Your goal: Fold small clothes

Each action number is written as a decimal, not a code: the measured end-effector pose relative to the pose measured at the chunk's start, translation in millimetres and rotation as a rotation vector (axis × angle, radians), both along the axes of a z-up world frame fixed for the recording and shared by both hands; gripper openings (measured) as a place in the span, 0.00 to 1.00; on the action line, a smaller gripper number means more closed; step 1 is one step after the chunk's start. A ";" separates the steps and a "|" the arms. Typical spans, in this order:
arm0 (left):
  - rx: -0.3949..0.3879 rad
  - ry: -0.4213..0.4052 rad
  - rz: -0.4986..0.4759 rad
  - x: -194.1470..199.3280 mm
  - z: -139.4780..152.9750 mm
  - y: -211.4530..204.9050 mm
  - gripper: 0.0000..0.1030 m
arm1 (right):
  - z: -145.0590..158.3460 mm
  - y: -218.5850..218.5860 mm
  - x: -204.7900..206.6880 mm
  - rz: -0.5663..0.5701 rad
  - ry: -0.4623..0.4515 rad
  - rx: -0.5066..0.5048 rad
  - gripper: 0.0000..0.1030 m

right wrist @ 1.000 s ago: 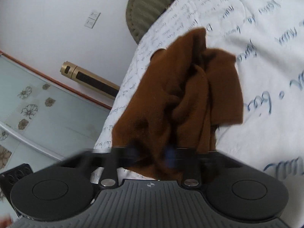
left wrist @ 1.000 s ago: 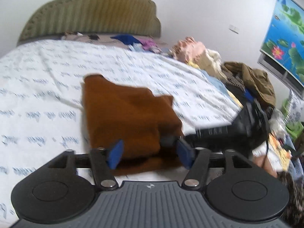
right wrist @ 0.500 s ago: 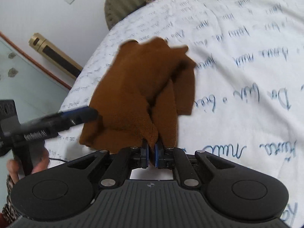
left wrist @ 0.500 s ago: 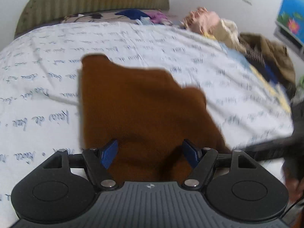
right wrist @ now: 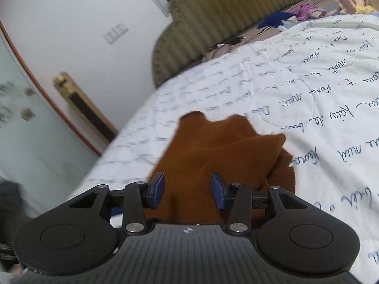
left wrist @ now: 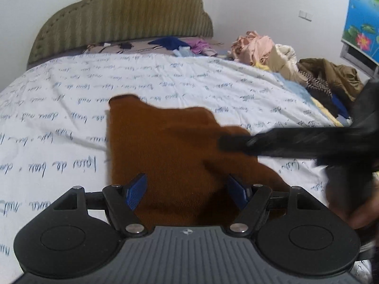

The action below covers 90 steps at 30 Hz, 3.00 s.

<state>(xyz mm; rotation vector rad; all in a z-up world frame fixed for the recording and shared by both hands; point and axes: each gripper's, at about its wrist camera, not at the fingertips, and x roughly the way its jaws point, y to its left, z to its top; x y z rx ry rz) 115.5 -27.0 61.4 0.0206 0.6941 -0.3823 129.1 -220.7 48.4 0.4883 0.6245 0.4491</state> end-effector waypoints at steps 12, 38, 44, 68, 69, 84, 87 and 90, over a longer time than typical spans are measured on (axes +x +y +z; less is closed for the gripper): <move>0.169 -0.035 -0.069 -5.0 -33.0 -28.5 0.83 | -17.1 -18.5 11.3 -0.004 0.093 0.062 0.23; 0.183 -0.006 0.098 -9.8 -11.2 -21.7 0.83 | -3.3 4.3 -52.7 -0.124 -0.040 -0.224 0.63; 0.191 -0.036 0.129 -42.3 -10.1 -4.9 0.83 | -33.2 -6.2 -51.5 -0.162 0.038 -0.069 0.66; 0.091 -0.042 0.363 -105.7 -11.7 65.0 0.85 | -11.3 61.6 -155.2 -0.228 -0.129 -0.351 0.77; 0.089 -0.043 0.358 -108.7 -12.2 62.5 0.85 | -13.5 69.9 -163.2 -0.237 -0.144 -0.376 0.77; 0.129 -0.047 0.329 -131.0 -25.6 41.4 0.85 | -45.0 71.4 -172.5 -0.263 -0.080 -0.358 0.77; 0.129 -0.046 0.328 -132.1 -27.4 40.3 0.85 | -45.8 70.4 -173.3 -0.264 -0.076 -0.351 0.77; 0.127 -0.054 0.324 -133.7 -26.5 39.3 0.85 | -45.9 69.7 -173.9 -0.261 -0.076 -0.350 0.78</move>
